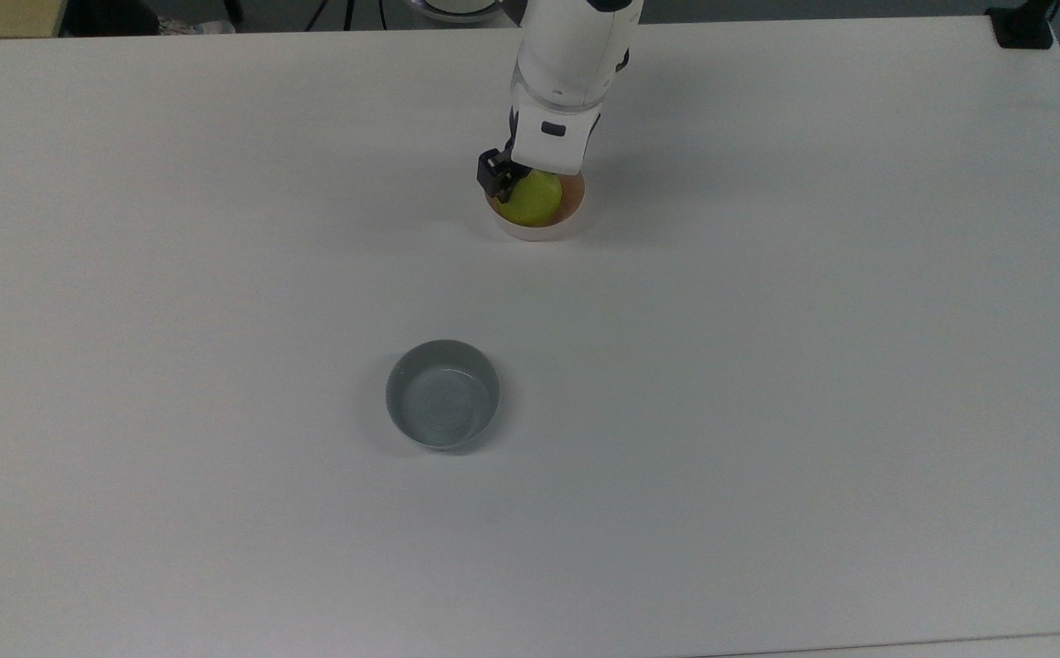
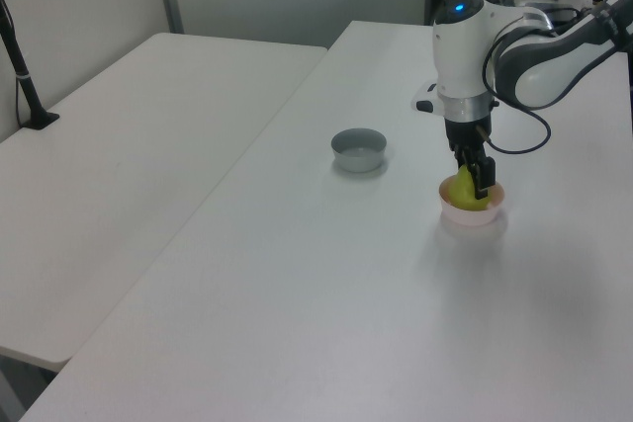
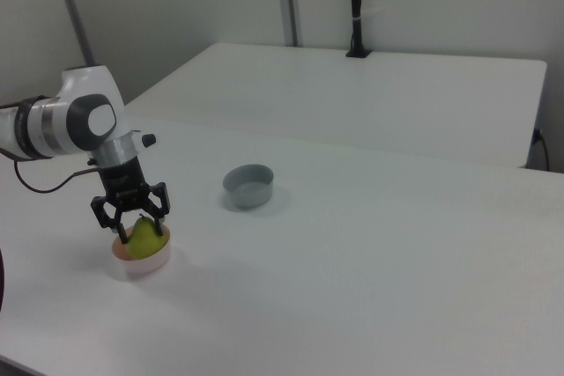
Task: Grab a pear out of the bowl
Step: 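Lift the green pear up out of the pink bowl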
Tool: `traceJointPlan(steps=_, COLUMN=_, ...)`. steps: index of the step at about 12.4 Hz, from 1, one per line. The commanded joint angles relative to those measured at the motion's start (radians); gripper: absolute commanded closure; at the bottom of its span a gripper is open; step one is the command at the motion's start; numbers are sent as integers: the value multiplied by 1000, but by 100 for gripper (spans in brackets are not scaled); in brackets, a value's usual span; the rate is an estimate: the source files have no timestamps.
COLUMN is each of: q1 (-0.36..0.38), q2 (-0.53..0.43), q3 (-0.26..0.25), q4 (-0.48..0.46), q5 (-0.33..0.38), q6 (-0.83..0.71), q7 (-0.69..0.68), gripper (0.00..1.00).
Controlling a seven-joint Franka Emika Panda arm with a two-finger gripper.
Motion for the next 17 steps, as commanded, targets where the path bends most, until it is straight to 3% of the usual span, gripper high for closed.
traceJointPlan(steps=1, q1=3, q2=-36, q3=6, q4=24, q5=1, q6=-68, q7=9, gripper=62)
traceJointPlan(steps=11, q1=-20, q2=-72, q3=-6, q4=218, q5=42, q6=-329, q7=-8, gripper=62)
traceJointPlan(steps=14, q1=-44, q2=-75, q3=-6, q4=235, q5=45, q6=-341, q7=-2, gripper=62)
traceJointPlan(steps=17, q1=-142, q2=-72, q3=-12, q4=235, q5=44, q6=-332, q7=3, gripper=62)
